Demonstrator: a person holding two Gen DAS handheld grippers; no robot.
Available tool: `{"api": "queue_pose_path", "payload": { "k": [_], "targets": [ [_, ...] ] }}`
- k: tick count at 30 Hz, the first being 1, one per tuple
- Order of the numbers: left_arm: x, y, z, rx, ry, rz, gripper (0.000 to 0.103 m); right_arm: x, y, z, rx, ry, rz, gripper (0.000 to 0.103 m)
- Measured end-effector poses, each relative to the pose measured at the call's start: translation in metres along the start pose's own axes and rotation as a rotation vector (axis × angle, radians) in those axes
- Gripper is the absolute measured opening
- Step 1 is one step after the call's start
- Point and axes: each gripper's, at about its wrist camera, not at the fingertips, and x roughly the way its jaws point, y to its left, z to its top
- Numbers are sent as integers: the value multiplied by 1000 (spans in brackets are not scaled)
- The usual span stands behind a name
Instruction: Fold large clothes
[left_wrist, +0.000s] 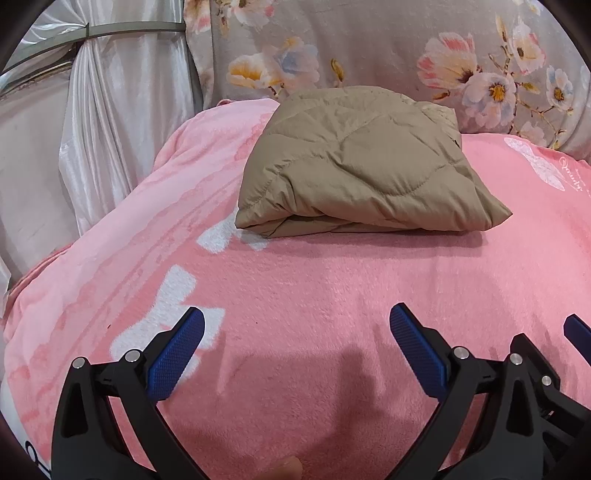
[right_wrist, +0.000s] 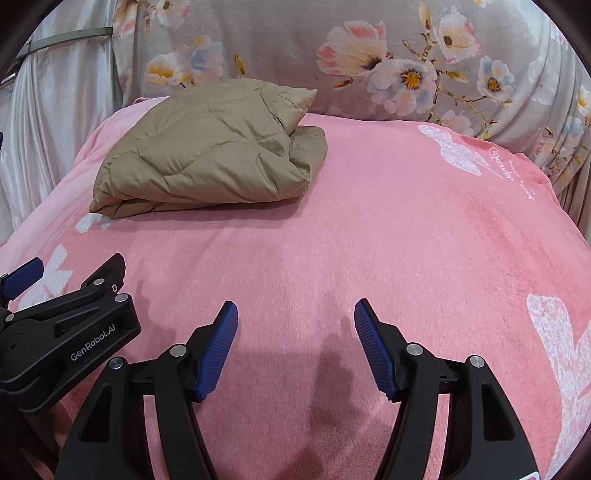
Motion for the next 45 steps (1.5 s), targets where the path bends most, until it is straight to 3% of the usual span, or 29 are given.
{"api": "queue_pose_path", "payload": {
  "k": [45],
  "targets": [
    [-12, -7, 3, 11, -36, 28, 98, -5, 0, 3, -6, -17, -13, 64]
  ]
}}
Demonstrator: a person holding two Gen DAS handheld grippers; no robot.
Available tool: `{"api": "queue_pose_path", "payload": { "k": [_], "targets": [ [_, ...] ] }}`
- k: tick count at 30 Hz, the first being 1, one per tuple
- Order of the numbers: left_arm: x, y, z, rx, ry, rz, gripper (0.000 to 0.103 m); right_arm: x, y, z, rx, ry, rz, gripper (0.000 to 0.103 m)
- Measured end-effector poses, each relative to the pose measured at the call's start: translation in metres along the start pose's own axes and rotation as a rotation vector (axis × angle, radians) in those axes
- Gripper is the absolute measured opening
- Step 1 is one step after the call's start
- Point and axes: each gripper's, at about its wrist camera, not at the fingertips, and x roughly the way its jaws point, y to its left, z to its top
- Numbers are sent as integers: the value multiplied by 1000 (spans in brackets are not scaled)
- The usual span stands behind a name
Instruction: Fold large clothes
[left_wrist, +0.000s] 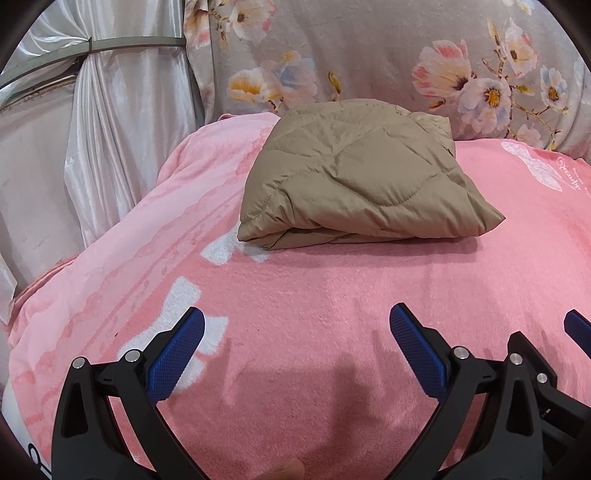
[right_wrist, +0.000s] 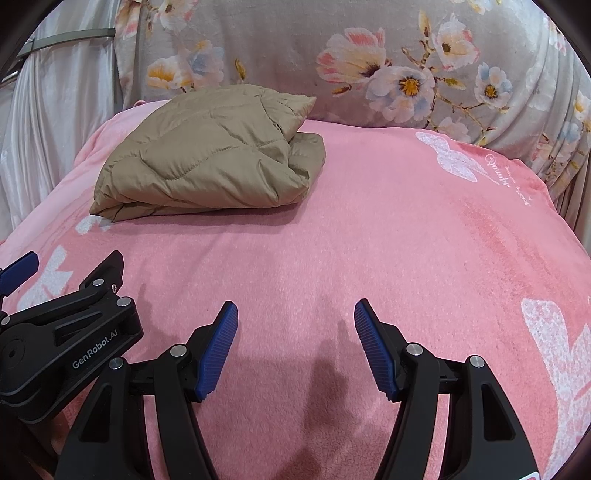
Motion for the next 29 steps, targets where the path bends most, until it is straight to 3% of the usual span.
{"api": "queue_pose_path", "payload": {
  "k": [29],
  "targets": [
    [-7, -7, -1, -7, -21, 1, 95, -4, 5, -1, -3, -30, -15, 64]
  ]
}}
